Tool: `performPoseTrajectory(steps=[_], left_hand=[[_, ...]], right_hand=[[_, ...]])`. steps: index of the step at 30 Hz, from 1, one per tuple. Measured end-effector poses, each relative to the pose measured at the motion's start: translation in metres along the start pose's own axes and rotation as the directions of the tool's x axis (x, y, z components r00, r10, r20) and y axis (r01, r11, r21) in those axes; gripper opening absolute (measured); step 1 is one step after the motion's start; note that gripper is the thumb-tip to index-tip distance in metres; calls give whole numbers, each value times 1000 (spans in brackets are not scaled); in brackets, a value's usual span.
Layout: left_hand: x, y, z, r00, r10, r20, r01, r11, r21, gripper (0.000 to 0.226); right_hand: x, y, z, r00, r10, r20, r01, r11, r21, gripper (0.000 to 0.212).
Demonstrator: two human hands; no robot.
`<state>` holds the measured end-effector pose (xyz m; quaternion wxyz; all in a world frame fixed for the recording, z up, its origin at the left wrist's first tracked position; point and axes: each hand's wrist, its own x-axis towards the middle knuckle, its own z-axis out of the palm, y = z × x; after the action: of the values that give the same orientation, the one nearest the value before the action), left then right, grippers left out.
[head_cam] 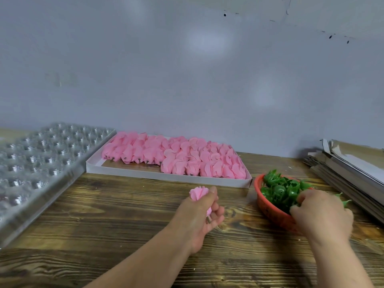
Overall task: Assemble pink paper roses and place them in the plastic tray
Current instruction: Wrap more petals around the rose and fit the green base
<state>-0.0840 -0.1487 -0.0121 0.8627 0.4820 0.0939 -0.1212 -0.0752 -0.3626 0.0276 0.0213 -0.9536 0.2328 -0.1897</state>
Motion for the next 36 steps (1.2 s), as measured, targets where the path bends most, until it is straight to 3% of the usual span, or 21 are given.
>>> performPoseTrajectory(steps=[5, 9, 16, 22, 32, 36], left_hand=[[1, -1, -1, 1000, -4, -9, 4, 1000, 0, 17], [1, -1, -1, 1000, -23, -21, 23, 1000, -5, 17], [2, -1, -1, 1000, -24, -19, 24, 1000, -5, 17], [2, -1, -1, 1000, -23, -21, 23, 1000, 6, 17], [5, -1, -2, 999, -23, -42, 23, 1000, 2, 17], [6, -2, -2, 998, -36, -44, 35, 999, -2, 18]], right_hand=[[4, 7, 2, 994, 39, -102, -27, 993, 114, 29], [4, 11, 1, 987, 100, -130, -87, 991, 98, 26], [10, 24, -1, 982, 187, -5, -185, 973, 138, 16], [12, 22, -1, 989, 147, 9, -146, 978, 149, 12], [6, 25, -11, 993, 119, -6, -113, 960, 255, 41], [5, 24, -13, 988, 81, 131, -104, 978, 178, 28]])
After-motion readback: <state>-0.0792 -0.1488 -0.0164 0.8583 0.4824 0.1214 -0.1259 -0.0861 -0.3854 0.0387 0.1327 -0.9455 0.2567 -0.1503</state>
